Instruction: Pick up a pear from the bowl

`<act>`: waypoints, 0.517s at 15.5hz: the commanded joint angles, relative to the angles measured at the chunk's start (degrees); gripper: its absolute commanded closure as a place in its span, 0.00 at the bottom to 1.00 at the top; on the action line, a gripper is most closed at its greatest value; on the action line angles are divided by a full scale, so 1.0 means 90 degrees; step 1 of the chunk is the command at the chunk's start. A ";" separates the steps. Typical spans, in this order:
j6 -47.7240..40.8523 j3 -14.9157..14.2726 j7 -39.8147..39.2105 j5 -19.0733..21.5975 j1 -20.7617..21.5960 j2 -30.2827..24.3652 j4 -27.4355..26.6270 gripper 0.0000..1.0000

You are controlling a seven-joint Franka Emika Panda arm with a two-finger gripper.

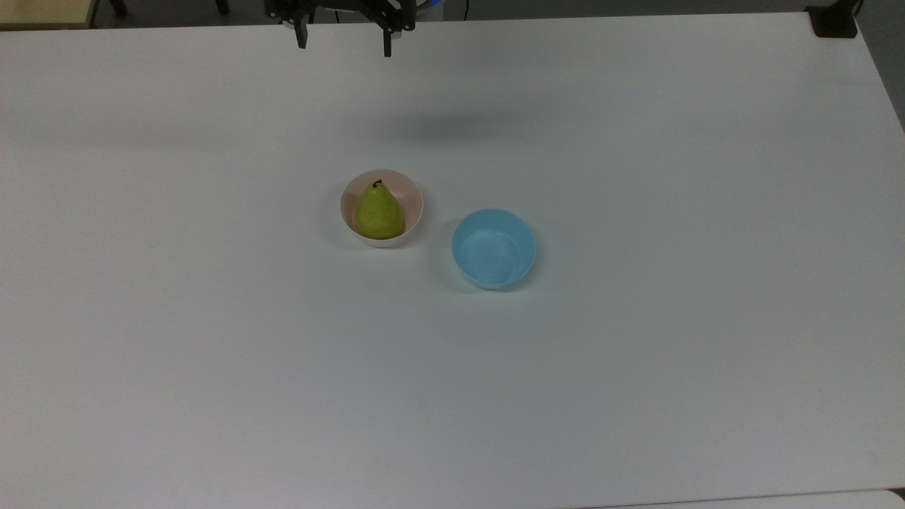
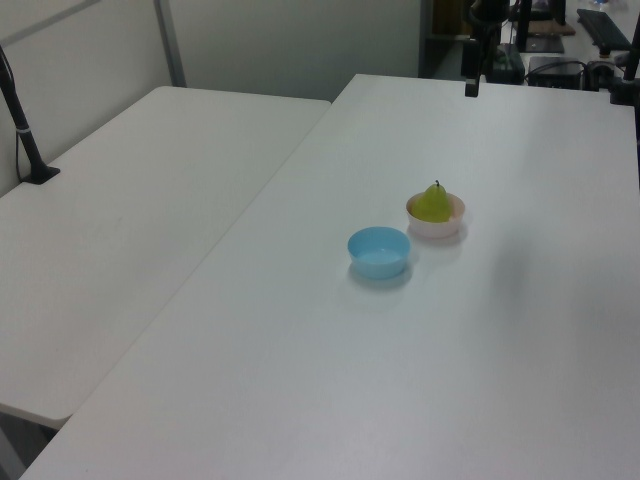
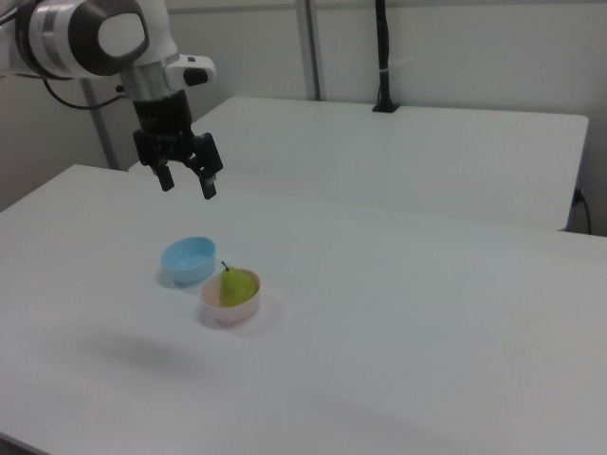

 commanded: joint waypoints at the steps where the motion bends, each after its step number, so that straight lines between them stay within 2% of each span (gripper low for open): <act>1: -0.0131 -0.0026 0.0060 0.0086 0.0014 -0.0021 0.0006 0.00; 8: -0.0131 -0.0026 0.0002 0.0086 0.0014 -0.0021 0.0006 0.00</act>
